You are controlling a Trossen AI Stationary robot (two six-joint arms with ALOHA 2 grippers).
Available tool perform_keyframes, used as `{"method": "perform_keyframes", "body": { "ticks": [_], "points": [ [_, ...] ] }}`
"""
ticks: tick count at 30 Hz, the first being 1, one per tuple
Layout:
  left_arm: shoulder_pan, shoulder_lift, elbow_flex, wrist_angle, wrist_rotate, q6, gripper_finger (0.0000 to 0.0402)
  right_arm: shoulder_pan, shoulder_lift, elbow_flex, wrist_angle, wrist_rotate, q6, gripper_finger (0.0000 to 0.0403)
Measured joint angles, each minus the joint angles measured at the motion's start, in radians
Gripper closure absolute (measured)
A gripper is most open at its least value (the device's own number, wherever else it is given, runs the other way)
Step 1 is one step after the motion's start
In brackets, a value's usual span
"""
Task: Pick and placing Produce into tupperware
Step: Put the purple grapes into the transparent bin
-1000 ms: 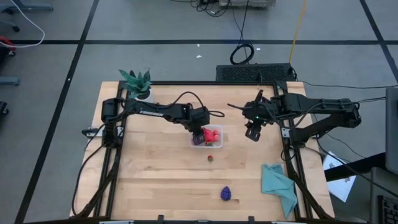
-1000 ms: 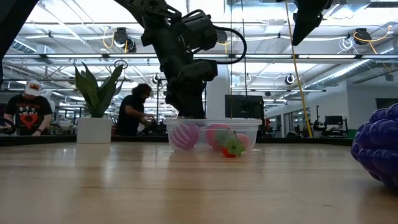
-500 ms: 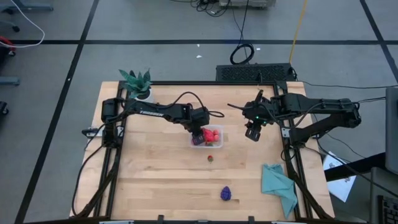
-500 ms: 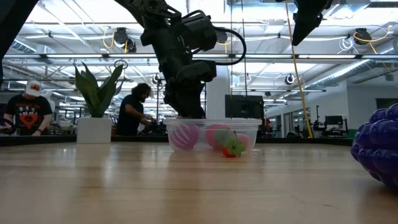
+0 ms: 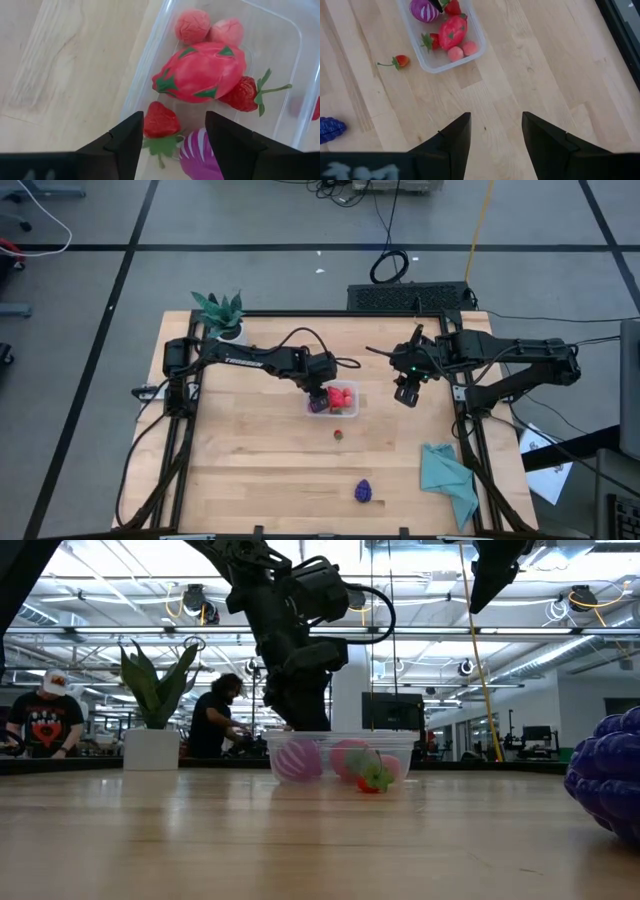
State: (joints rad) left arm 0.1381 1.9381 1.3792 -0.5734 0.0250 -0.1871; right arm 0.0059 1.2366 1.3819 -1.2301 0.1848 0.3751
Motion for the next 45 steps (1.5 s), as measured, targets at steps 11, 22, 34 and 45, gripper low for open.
{"method": "perform_keyframes", "body": {
  "ticks": [11, 22, 34, 45],
  "points": [
    [-0.065, -0.059, 0.099, -0.096, 0.021, 0.01, 0.0188, 0.0, 0.0, 0.0, 0.0, 0.0, -0.002, 0.0234],
    [-0.333, -0.05, 0.132, -0.009, 0.026, 0.104, 0.0186, 0.0, 0.0, 0.0, 0.009, -0.001, 0.0, 0.0234],
    [-0.428, 0.01, 0.131, 0.168, 0.019, -0.026, 0.0174, 0.001, 0.0, 0.0, 0.052, -0.006, 0.005, 0.0234],
    [-0.482, 0.026, 0.138, 0.246, 0.045, -0.161, 0.0162, -0.003, -0.006, 0.0, 0.014, -0.002, -0.006, 0.0234]
  ]
}}
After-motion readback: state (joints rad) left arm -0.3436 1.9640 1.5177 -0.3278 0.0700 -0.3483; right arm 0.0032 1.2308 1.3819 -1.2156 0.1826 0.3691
